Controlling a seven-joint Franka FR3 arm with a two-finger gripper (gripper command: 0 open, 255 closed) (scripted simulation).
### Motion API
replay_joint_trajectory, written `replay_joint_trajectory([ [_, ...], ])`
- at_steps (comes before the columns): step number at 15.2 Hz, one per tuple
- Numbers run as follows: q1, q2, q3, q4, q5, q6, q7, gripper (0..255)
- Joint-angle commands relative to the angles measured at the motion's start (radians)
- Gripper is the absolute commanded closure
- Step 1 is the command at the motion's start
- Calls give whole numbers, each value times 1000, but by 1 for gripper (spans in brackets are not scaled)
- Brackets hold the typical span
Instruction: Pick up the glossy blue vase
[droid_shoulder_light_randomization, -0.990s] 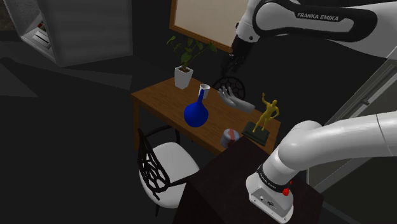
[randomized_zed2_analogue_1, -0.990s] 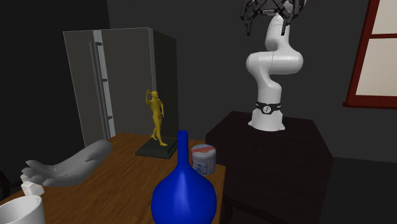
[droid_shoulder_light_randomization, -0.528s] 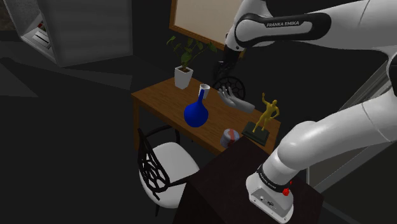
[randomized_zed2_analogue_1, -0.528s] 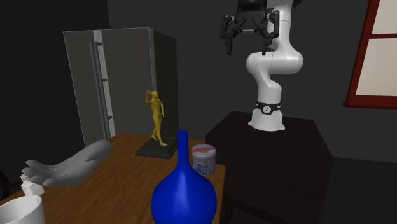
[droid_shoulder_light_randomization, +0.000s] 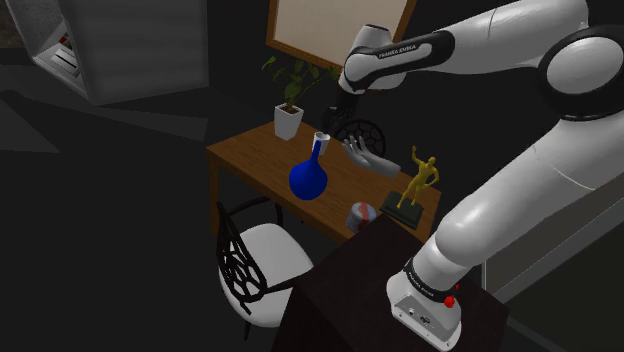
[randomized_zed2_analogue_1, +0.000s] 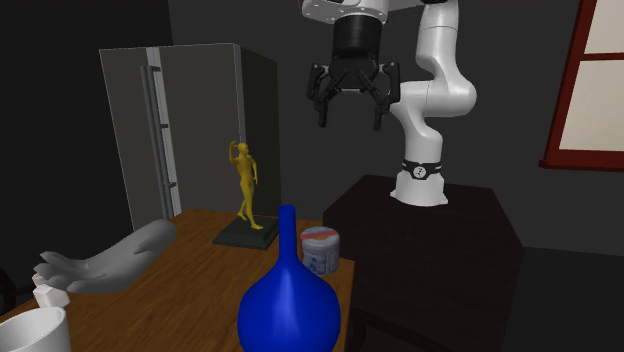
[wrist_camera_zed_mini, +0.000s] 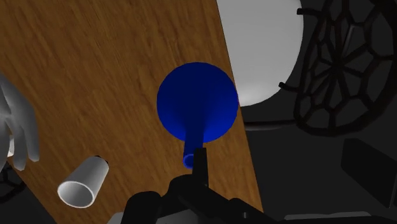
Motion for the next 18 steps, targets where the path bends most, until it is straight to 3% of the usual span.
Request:
replay_joint_trajectory([
  [1, -6, 74, -17, 34, 16, 39, -29, 0],
  [11, -54, 438, -41, 278, 130, 142, -156, 0],
  [18, -60, 495, -33, 254, 149, 222, -171, 0],
])
